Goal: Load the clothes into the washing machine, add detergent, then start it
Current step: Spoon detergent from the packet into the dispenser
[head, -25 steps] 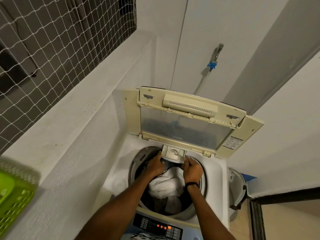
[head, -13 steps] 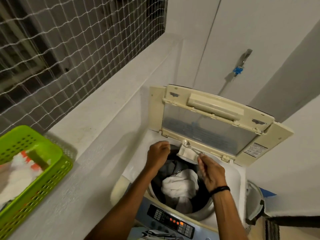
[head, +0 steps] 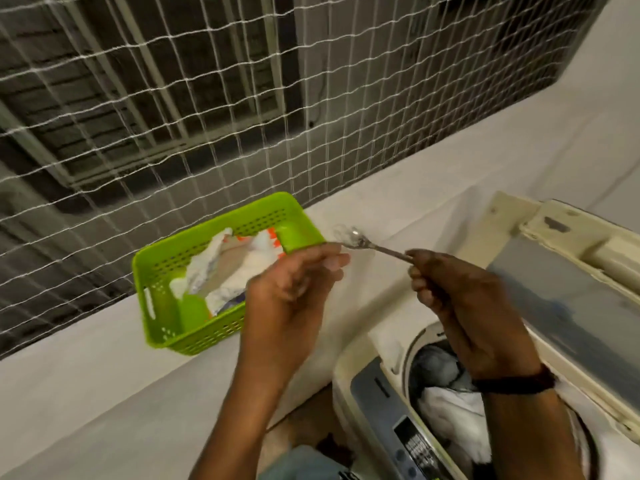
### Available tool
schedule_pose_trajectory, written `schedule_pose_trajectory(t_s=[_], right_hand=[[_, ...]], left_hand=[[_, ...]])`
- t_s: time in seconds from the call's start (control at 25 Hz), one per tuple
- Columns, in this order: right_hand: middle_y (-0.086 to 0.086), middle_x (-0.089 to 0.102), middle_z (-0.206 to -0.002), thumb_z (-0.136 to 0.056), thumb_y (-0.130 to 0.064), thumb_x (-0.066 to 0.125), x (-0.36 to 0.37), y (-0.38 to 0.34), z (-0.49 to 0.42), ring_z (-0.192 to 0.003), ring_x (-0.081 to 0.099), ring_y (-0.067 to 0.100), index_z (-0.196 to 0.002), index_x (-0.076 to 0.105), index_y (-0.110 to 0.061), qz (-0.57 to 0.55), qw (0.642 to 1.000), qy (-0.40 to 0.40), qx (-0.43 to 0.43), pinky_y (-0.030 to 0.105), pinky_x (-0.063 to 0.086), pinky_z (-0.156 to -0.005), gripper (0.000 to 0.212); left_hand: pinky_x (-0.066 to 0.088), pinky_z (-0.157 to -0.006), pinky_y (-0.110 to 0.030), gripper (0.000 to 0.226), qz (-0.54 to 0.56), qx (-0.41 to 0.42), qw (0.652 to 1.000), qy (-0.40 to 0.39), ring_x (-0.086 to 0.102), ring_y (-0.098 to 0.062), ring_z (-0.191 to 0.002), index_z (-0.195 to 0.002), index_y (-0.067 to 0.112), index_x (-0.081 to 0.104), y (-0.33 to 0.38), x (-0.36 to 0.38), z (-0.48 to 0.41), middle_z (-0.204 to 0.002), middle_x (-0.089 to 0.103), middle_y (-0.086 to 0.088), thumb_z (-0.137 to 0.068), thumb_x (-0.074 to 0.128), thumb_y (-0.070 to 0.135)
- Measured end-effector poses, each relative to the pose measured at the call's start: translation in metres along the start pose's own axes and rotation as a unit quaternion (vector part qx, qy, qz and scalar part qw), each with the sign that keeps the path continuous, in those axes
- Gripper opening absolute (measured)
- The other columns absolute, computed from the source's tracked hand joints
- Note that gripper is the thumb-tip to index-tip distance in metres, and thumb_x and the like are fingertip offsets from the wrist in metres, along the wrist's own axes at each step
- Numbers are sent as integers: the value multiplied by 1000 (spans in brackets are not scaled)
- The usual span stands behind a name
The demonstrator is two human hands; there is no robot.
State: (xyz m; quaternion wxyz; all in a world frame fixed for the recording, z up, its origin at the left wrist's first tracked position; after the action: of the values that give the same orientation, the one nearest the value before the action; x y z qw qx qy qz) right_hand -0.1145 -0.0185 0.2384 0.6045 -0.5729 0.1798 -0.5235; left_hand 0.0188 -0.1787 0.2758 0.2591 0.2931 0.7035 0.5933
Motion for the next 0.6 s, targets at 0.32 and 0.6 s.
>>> schedule_pose_trajectory(t_s=[0.32, 0.6], right_hand=[[-1, 68, -59, -86, -11, 62, 147, 29, -60, -57, 66, 14, -83, 74, 6, 383, 897, -135, -172, 31, 60, -62, 21], [7, 74, -86, -77, -31, 48, 185, 72, -109, -89, 70, 27, -86, 73, -11, 634, 758, -79, -133, 34, 57, -81, 33]], left_hand=[[55, -92, -30, 14, -21, 15, 965, 261, 73, -13, -92, -103, 21, 73, 14, -147, 5, -92, 78, 7, -94, 64, 15], [56, -90, -25, 15, -9, 3, 961, 277, 73, -16, -94, -102, 20, 73, 4, -163, 10, -92, 78, 6, -93, 64, 11]])
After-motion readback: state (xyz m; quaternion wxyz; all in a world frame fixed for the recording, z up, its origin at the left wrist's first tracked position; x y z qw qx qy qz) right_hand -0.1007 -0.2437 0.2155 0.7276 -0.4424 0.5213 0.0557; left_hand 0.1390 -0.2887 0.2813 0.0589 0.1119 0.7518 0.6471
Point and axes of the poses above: each hand's wrist, its own z-axis away from the middle knuckle, its own x-axis out of the palm, y = z × x, the point moved 6 cm from there along -z, towards the middle knuckle
